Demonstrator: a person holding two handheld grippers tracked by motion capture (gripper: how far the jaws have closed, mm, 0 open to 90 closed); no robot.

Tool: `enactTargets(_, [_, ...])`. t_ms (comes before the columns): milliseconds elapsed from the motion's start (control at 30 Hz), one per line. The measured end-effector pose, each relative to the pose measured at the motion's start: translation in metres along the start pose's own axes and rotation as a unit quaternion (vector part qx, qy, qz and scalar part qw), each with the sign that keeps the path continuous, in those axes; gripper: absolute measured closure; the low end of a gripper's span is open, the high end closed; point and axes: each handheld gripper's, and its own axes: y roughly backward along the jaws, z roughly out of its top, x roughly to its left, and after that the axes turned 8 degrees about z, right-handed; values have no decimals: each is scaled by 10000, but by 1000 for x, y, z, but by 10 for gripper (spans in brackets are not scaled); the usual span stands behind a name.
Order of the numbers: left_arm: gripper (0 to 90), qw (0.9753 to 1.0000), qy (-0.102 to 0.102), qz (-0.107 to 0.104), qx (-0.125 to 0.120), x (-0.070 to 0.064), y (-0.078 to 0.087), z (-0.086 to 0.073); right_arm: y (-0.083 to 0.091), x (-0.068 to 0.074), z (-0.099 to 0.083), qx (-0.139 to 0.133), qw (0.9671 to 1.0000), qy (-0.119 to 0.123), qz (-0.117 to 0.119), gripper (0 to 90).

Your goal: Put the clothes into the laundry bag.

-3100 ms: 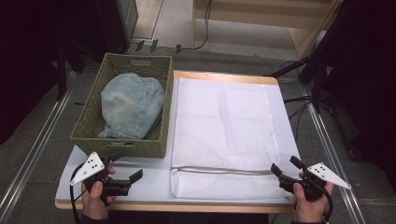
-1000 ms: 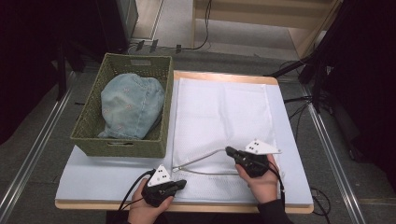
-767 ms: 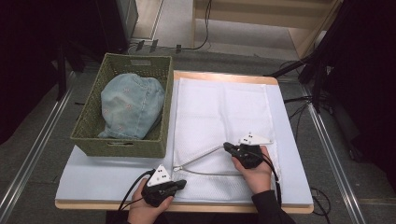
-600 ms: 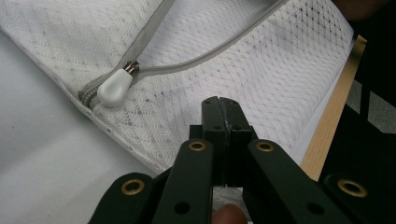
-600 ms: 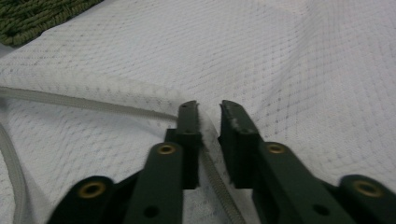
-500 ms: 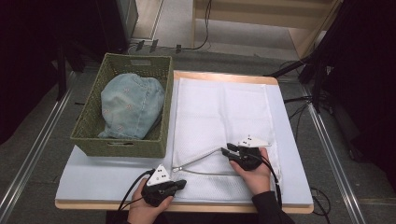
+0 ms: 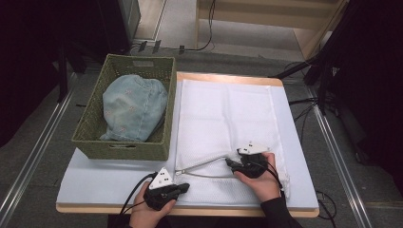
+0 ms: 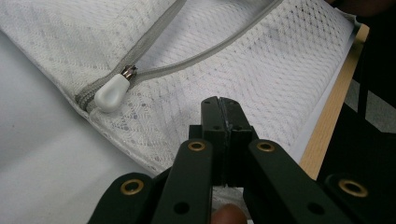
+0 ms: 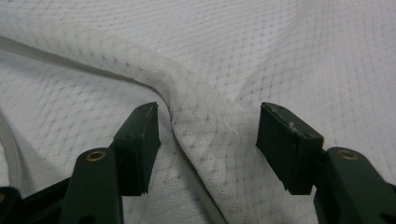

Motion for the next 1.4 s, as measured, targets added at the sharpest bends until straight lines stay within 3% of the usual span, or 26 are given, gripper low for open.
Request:
enactTargets(100, [900,10000,-21,13,14,0,0,0,0,0,1,18,10000,-44,-44,449])
enactTargets(133, [900,10000,-39,12,19,0,0,0,0,-1,1,20,10000,-44,12,559])
enactTargets(200, [900,10000,-74,23,31,0,0,1,3,-2,0,32,9999,-69,114,689])
enactTargets(333, [900,9999,-91,31,34,0,0,1,7,-6,-1,68,9997,-113,215,888])
enactTargets(433, [900,9999,-98,25,38,0,0,1,16,-5,4,-254,9994,-134,177,900])
enactTargets(533, [900,9999,-102,13,41,0,0,1,34,-2,13,-878,9958,-147,215,900])
enactTargets(600, [900,9999,-106,17,32,0,0,1,51,5,23,-1366,9904,88,182,900])
enactTargets(667, [900,9999,-96,17,25,0,0,1,64,13,31,-1655,9858,236,156,900])
enactTargets(733, [900,9999,-96,20,24,0,0,1,72,19,38,-1819,9825,352,196,900])
enactTargets(800, [900,9999,-100,26,15,-1,0,1,75,23,41,-1851,9816,392,250,900])
enactTargets(933, [900,10000,1,-39,17,1,0,1,73,21,40,-1822,9824,308,286,900])
enactTargets(1033, [785,9997,31,-221,-25,1,0,1,72,17,38,-1815,9826,184,342,900])
enactTargets(1167, [452,9995,-32,133,-285,-4,8,6,69,13,34,-1814,9826,30,401,900])
enactTargets(1300, [189,9985,-121,60,-523,-6,22,14,66,10,31,-1810,9825,-55,433,900])
enactTargets(1400, [84,9972,-328,-262,-626,-5,30,19,65,8,30,-1839,9817,-121,484,900])
